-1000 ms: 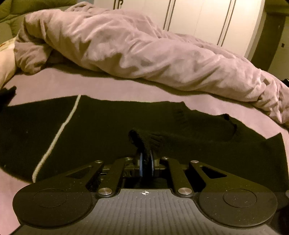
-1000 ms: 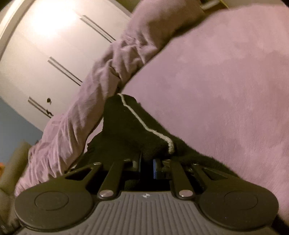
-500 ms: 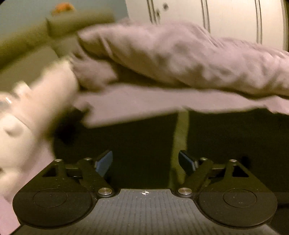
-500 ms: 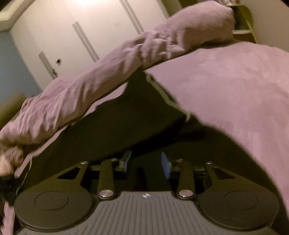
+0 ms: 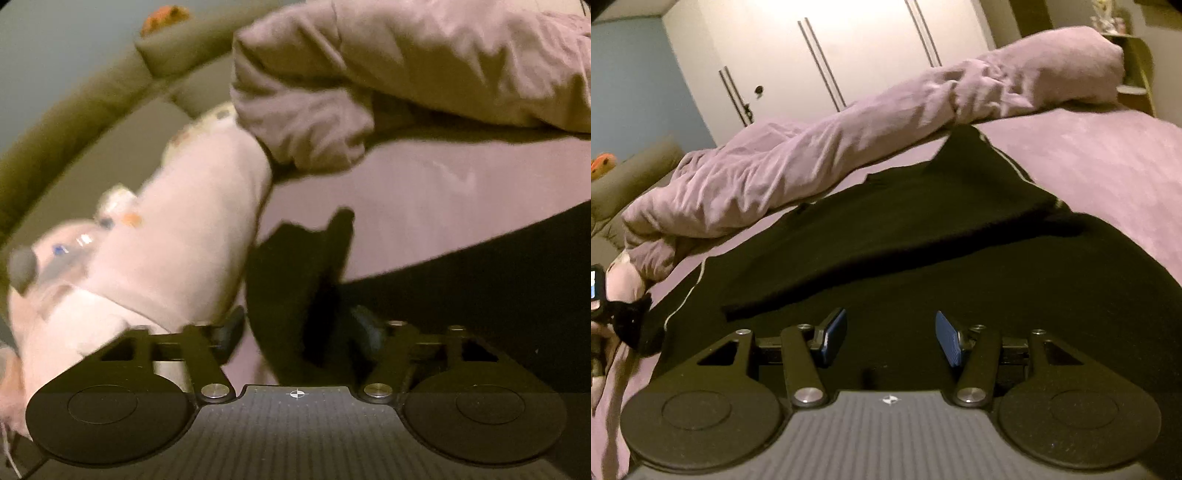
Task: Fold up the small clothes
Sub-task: 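Fold the held sleeve across the body with the left tool and release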
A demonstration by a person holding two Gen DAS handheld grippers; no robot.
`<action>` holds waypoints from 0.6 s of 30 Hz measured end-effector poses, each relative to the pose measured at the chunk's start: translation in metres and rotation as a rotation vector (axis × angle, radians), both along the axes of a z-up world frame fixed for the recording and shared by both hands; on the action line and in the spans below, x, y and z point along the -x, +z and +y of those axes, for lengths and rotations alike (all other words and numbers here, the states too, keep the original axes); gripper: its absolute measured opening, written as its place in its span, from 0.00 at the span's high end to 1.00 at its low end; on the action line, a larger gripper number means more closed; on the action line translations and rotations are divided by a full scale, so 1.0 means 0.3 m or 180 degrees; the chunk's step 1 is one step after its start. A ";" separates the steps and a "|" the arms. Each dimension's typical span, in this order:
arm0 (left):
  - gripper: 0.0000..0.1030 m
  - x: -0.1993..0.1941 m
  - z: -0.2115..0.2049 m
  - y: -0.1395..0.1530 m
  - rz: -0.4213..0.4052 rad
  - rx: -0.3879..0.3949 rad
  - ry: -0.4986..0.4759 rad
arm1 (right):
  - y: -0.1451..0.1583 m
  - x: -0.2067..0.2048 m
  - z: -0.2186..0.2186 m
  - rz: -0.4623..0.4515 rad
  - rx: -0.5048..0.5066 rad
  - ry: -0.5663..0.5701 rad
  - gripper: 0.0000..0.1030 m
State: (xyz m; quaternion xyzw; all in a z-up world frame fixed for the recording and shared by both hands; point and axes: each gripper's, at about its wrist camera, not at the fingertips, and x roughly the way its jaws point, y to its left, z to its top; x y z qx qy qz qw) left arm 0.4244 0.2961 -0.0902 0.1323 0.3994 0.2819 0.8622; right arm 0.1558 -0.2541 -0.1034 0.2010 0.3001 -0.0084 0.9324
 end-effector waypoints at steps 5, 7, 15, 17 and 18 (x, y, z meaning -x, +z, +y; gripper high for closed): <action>0.90 0.029 0.091 -0.028 -0.0028 0.0592 0.0234 | -0.002 0.007 0.036 0.0020 0.0044 0.0044 0.48; 0.91 0.065 0.107 -0.006 -0.0207 0.0784 0.0221 | -0.005 0.007 0.037 0.0023 0.0023 0.0060 0.48; 0.92 0.182 -0.094 0.212 -0.0916 0.0760 -0.0552 | -0.002 0.022 0.005 -0.0022 -0.0200 0.0028 0.48; 0.92 0.218 -0.214 0.280 -0.1095 0.0759 -0.0935 | 0.005 0.036 -0.003 -0.0051 -0.0254 0.0009 0.48; 0.92 0.241 -0.288 0.312 -0.1170 0.0738 -0.1131 | 0.009 0.044 -0.007 -0.0067 -0.0273 0.0015 0.48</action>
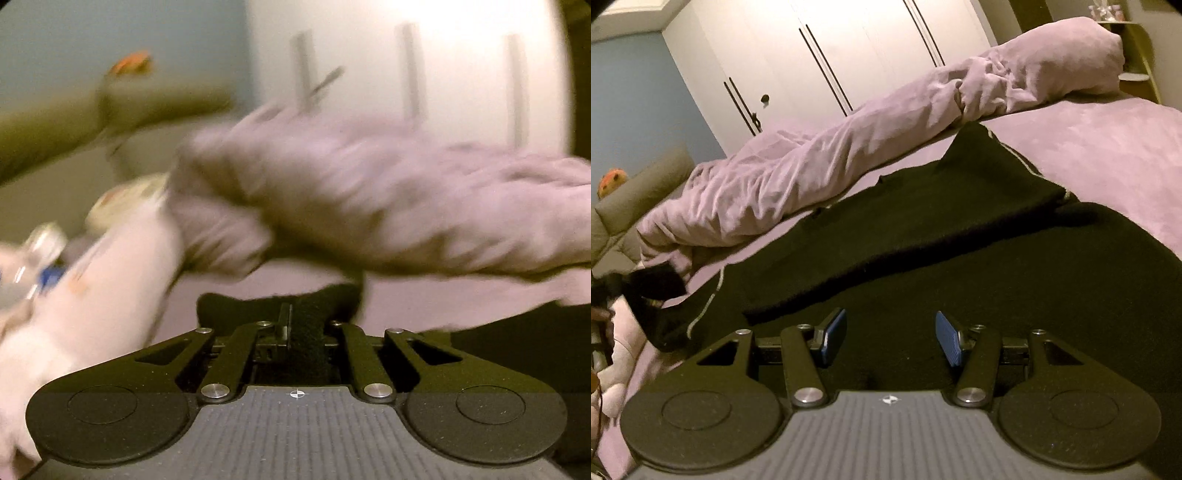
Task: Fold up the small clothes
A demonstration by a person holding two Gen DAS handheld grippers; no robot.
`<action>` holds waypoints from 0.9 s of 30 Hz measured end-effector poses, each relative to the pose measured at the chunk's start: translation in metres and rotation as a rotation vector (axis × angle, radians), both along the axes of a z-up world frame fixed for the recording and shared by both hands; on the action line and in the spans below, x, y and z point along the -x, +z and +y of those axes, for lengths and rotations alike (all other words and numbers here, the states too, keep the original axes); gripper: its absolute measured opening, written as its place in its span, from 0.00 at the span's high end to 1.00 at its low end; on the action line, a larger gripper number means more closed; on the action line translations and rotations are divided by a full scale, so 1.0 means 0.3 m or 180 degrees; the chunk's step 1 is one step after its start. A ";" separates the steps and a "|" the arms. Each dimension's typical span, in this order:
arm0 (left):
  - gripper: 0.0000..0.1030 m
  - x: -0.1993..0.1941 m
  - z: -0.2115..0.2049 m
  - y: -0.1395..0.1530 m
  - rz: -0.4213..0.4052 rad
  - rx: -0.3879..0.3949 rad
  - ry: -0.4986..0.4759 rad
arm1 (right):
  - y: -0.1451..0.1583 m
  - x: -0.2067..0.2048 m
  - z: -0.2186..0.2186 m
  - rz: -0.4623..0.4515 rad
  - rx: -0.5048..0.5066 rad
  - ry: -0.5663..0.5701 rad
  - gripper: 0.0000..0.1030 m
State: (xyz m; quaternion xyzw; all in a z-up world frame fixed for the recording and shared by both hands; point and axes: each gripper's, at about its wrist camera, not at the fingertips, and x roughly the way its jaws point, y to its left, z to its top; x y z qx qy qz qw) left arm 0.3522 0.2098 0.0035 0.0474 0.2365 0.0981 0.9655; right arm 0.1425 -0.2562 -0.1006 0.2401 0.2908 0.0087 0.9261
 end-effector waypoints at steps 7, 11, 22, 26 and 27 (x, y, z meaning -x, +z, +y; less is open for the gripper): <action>0.90 0.215 -0.521 0.045 -0.0312 0.0136 -0.1189 | 0.030 0.052 -0.047 -0.0106 -0.0117 -0.0062 0.43; 0.50 0.260 -0.695 -0.113 0.0136 0.0317 -0.1465 | 0.030 0.052 -0.087 -0.0088 -0.0312 -0.0082 0.41; 0.05 0.382 -0.597 -0.283 0.1055 0.0498 -0.0848 | -0.043 -0.078 -0.088 0.0080 -0.1102 0.0065 0.38; 0.05 0.415 -0.465 -0.280 0.1137 0.0618 -0.0482 | -0.093 -0.182 -0.020 0.0247 -0.1575 0.0169 0.38; 0.05 0.432 -0.442 -0.286 0.1174 0.0632 -0.0412 | -0.109 -0.209 -0.003 0.0297 -0.1712 0.0180 0.38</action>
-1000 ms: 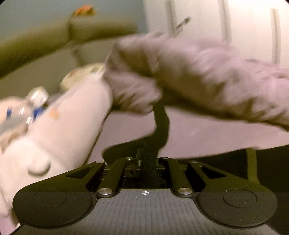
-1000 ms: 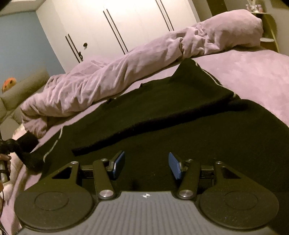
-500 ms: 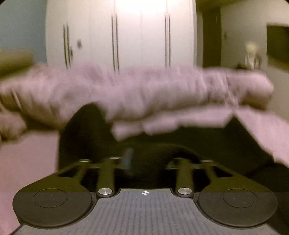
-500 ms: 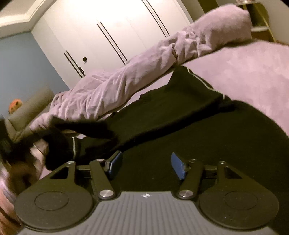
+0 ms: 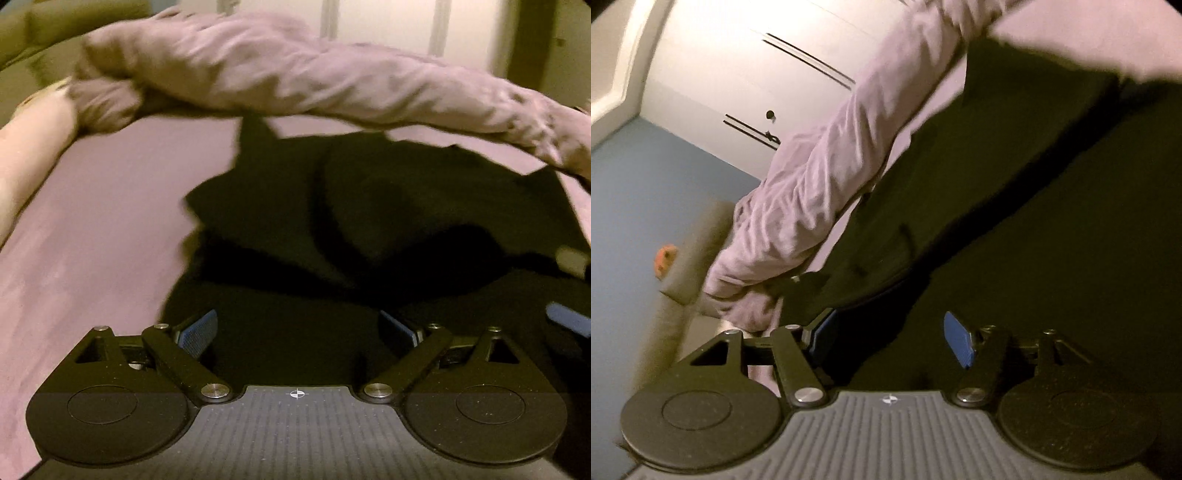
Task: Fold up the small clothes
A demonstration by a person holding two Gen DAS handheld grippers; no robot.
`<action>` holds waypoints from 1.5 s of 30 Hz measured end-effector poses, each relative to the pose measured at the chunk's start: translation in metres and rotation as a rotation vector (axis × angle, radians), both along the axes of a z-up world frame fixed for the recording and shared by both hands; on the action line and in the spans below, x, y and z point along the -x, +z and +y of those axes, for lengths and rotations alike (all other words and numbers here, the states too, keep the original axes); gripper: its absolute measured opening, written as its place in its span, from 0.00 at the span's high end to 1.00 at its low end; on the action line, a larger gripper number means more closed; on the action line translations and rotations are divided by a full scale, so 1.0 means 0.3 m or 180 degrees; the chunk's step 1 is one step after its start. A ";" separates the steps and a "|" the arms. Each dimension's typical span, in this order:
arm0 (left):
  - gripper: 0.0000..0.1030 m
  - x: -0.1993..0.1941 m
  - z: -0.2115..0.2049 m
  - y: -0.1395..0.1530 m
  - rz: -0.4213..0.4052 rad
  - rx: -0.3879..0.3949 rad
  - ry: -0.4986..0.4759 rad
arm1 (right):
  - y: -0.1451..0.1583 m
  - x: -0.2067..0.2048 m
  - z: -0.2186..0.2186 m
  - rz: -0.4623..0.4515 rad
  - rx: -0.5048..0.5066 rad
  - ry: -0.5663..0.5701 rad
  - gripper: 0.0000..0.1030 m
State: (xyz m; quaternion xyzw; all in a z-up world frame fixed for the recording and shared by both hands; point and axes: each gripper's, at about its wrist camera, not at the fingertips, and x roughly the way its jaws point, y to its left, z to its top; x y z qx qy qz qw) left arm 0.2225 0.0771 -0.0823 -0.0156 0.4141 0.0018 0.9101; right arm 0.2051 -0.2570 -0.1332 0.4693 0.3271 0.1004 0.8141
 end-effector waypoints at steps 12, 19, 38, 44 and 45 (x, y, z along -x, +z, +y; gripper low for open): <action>0.05 0.064 0.119 -0.043 0.0272 0.0047 0.0284 | -0.071 -0.220 0.115 0.0320 -0.0670 -0.0290 0.53; 0.05 0.065 0.092 -0.062 0.0312 -0.0037 0.0231 | -0.122 -0.283 0.118 0.0478 -0.1000 -0.0377 0.86; 0.05 0.037 0.003 -0.064 0.0401 -0.0111 0.0147 | 0.297 -0.250 -0.056 -0.1038 0.2201 -0.0455 0.89; 0.05 0.012 -0.072 -0.063 0.0403 -0.0263 0.0050 | 0.076 -0.352 -0.232 -0.0129 0.1777 -0.0390 0.79; 0.05 0.007 -0.078 -0.064 0.0408 -0.0283 0.0046 | 0.058 -0.341 -0.253 -0.0125 0.1663 -0.0407 0.75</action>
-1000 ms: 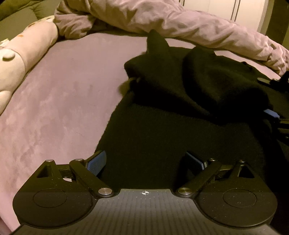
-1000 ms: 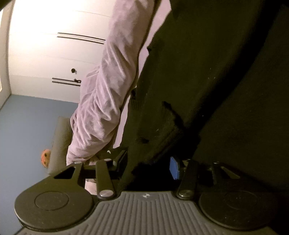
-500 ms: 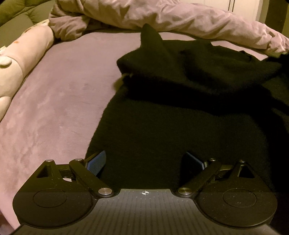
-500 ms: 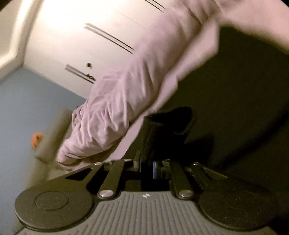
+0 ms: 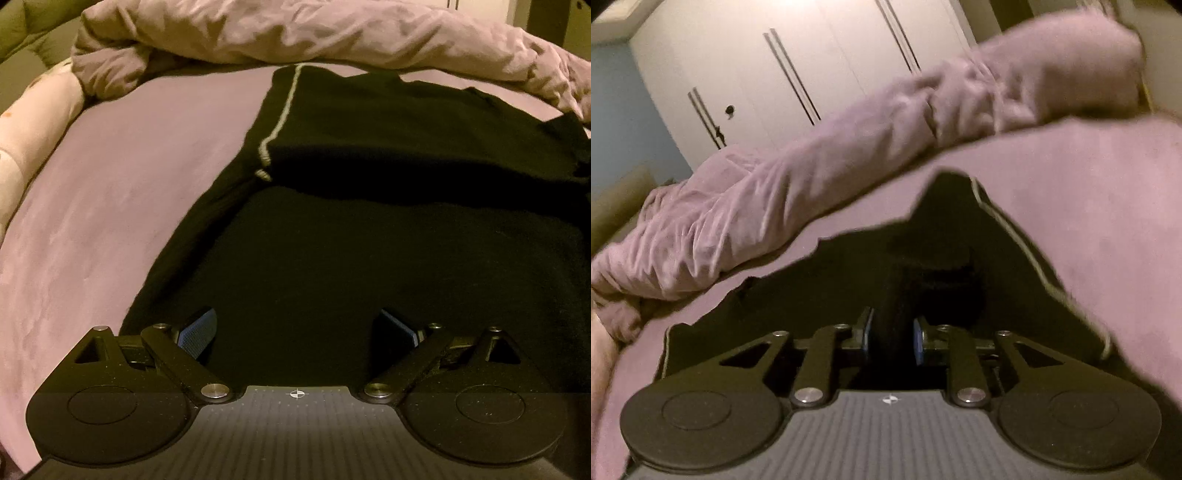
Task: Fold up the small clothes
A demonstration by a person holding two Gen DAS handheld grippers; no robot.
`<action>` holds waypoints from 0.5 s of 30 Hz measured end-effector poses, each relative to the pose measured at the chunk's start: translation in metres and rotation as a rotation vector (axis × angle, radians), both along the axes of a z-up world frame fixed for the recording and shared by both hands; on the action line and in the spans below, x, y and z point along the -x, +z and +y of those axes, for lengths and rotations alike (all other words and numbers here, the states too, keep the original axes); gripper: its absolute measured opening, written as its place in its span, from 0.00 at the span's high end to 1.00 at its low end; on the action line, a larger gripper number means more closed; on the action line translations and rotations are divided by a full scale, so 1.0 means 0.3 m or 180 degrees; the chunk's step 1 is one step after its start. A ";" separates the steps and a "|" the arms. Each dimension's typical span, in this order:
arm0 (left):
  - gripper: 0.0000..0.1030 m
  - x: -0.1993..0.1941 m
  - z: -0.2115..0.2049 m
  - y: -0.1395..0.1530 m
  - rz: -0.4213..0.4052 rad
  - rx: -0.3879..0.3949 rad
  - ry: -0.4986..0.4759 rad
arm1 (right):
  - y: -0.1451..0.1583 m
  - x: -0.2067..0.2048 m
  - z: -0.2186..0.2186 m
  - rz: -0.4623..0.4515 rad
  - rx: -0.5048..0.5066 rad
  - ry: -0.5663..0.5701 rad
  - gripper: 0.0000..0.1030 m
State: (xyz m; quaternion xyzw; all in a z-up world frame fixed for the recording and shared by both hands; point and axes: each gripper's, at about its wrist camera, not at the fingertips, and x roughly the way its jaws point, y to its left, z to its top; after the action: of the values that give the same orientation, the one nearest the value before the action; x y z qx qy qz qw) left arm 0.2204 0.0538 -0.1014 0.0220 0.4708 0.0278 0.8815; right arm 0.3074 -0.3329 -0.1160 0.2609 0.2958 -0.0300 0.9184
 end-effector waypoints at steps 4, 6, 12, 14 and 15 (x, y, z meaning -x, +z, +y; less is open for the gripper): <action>0.05 -0.024 0.000 -0.001 -0.0005 -0.0048 0.0028 | -0.026 0.032 -0.072 -0.0156 -0.0476 -0.0134 0.55; 0.05 -0.034 0.004 0.001 -0.0003 -0.0045 0.0059 | -0.037 0.025 -0.086 -0.0157 -0.0613 -0.0202 0.55; 0.05 -0.042 -0.008 -0.001 -0.0019 -0.0095 0.0039 | -0.059 0.008 -0.106 -0.0100 -0.0858 -0.0307 0.55; 0.05 -0.054 -0.008 -0.003 -0.0020 -0.0099 0.0039 | -0.050 0.004 -0.095 -0.0067 -0.0774 -0.0284 0.61; 0.05 -0.063 -0.006 -0.002 -0.0018 -0.0098 0.0037 | -0.049 -0.008 -0.086 -0.0013 -0.0694 -0.0253 0.75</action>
State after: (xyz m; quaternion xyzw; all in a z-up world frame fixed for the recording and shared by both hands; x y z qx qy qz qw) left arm 0.2395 0.0519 -0.1019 0.0327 0.4680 0.0403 0.8822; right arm 0.3099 -0.3588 -0.1307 0.3708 0.2849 -0.0335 0.8833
